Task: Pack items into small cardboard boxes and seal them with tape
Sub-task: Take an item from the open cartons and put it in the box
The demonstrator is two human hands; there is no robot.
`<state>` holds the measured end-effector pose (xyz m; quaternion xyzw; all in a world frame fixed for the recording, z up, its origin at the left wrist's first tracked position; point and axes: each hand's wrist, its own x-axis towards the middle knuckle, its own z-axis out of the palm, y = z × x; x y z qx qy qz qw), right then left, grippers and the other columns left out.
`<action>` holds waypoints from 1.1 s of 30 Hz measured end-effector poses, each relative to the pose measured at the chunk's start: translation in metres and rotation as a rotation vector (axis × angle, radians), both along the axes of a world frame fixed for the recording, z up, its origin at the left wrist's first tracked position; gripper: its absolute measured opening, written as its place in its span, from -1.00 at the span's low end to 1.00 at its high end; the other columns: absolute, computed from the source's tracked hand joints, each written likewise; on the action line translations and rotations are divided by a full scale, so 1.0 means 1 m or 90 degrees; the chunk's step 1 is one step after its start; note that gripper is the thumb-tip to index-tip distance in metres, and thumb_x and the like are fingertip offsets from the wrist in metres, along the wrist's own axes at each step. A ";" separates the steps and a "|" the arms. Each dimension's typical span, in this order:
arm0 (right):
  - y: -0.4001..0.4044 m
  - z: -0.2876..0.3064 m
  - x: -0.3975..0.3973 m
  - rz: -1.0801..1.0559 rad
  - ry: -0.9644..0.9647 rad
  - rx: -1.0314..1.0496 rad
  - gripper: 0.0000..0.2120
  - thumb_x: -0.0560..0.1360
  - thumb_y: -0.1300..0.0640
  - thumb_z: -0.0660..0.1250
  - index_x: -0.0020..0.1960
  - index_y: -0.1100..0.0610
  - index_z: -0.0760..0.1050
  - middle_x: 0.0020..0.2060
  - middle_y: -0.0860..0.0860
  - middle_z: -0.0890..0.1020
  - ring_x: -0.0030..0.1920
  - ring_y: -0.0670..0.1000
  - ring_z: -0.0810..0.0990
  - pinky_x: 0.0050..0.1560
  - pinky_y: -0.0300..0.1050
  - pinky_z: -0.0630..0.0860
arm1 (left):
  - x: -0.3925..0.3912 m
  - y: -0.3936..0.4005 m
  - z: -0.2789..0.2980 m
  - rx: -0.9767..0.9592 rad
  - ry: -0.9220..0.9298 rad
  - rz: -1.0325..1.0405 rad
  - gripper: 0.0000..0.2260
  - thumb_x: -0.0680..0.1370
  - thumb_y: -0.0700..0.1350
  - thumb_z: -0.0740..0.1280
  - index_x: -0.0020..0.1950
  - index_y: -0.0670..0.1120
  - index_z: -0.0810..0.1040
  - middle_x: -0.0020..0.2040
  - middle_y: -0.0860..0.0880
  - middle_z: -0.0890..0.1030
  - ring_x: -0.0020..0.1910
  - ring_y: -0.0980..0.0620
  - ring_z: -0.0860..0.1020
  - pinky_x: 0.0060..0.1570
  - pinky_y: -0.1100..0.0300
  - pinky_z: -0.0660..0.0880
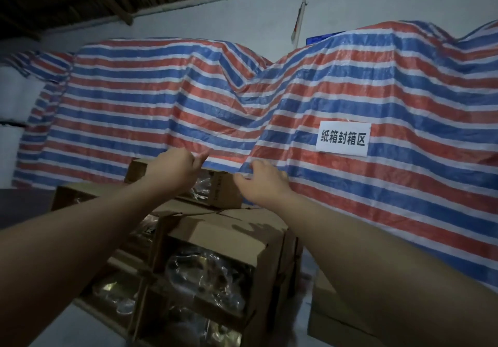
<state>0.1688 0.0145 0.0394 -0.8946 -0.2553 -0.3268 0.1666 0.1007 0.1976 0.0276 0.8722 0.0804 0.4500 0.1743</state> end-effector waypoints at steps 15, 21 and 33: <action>0.116 0.009 0.101 -0.042 0.072 -0.072 -0.69 0.55 -0.12 0.30 0.17 0.05 0.43 0.01 0.04 0.53 0.00 0.11 0.52 0.07 0.05 0.53 | 0.098 0.076 -0.016 0.053 0.118 0.075 -0.78 0.56 -0.05 0.34 0.18 -0.04 0.44 0.05 -0.03 0.53 0.00 0.00 0.55 0.08 0.02 0.57; 0.110 0.012 0.094 -0.043 -0.003 -0.018 -0.95 0.58 0.17 0.30 -0.04 0.11 0.43 -0.25 0.02 0.43 -0.14 0.09 0.47 -0.13 -0.04 0.44 | 0.094 0.083 -0.022 -0.015 0.113 0.059 -0.72 0.61 -0.09 0.26 0.30 -0.10 0.40 0.19 -0.12 0.52 0.14 -0.06 0.54 0.19 0.02 0.51; 0.013 0.103 0.005 0.064 0.070 0.052 -0.85 0.61 0.18 0.25 0.05 0.20 0.59 -0.04 0.13 0.64 -0.04 0.11 0.62 -0.10 -0.05 0.60 | 0.018 0.018 0.057 -0.212 -0.049 -0.161 -0.68 0.58 -0.26 0.28 0.32 -0.10 0.38 0.13 -0.12 0.51 0.08 -0.08 0.52 0.05 0.03 0.53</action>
